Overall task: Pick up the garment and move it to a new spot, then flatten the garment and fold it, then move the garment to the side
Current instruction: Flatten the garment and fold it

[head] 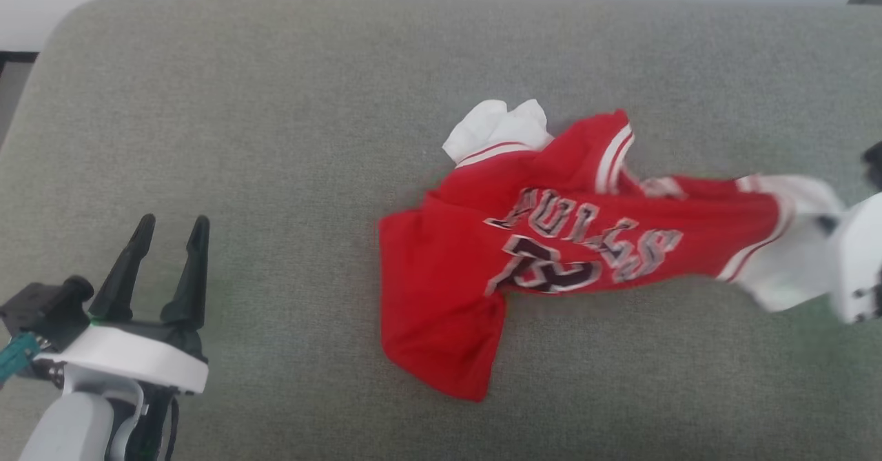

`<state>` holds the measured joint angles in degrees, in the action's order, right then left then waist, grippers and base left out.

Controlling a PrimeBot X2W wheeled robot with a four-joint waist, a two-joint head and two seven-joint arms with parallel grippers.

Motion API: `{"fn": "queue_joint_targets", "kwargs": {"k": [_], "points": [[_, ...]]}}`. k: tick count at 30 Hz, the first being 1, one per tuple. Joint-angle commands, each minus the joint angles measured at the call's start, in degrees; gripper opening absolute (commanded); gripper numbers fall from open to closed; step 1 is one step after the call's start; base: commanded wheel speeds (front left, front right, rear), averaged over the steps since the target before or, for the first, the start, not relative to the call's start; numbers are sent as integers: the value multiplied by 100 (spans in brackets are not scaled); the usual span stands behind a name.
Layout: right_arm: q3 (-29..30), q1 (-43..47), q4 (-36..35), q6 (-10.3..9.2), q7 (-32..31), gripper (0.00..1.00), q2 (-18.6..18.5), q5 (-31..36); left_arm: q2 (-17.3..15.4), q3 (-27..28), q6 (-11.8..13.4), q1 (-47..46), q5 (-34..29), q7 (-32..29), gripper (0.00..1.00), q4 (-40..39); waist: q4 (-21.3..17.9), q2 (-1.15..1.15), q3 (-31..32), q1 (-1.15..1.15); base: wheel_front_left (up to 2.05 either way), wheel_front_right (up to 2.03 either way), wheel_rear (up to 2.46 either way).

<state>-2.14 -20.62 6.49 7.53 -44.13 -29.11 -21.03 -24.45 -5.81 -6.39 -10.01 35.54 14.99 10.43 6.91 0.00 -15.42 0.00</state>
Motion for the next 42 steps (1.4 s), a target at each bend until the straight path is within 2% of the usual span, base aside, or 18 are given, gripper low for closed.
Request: {"fn": "queue_joint_targets", "kwargs": {"k": [1,5,6,12,15,16,17,22,26,28,34,42], "points": [[52,-135,143,-8,111,0,-179,63,11,-38,-27,-125,-46,27,100,-12,-14,0,-90,0,0,0,0],[112,-411,603,-8,383,0,-379,-7,8,-116,-45,-250,-54,26,100,16,25,0,-217,0,0,0,0],[112,-411,603,-8,383,0,-379,-7,8,-116,-45,-250,-54,26,100,16,25,0,-217,0,0,0,0],[-128,-786,1624,-8,703,0,-348,-277,0,-246,-67,-443,-18,24,100,84,100,0,-325,0,0,0,0],[-269,-951,2038,-5,837,45,-269,-341,-27,-303,-75,-515,18,-24,100,115,103,0,-329,0,0,0,0],[-292,-1004,2146,-5,884,75,-217,-396,-43,-318,-74,-541,29,-34,100,120,94,0,-324,0,0,0,0],[-298,-1061,2256,-5,912,100,-176,-430,-59,-335,-78,-563,47,-63,100,129,80,0,-312,0,0,0,0],[-481,-1222,2490,-3,985,100,-142,-538,-170,-445,-93,-655,144,-257,100,101,-45,0,-178,0,0,0,0],[-536,-1191,2373,-5,1228,100,-173,-634,-271,-501,-99,-722,292,-556,100,-20,-204,0,-13,0,0,0,0],[-427,-1124,2219,-5,1545,100,-144,-584,-381,-550,-104,-822,428,-862,100,-135,-362,0,106,0,0,0,0],[-19,-897,1665,-6,2339,100,311,-312,-616,-717,-96,-1080,599,-1644,100,-356,-771,0,302,0,0,0,0],[290,-437,644,-4,3423,100,1345,222,-856,-1058,-100,-1720,726,-2700,100,-441,-1435,0,386,0,0,0,0]]}}
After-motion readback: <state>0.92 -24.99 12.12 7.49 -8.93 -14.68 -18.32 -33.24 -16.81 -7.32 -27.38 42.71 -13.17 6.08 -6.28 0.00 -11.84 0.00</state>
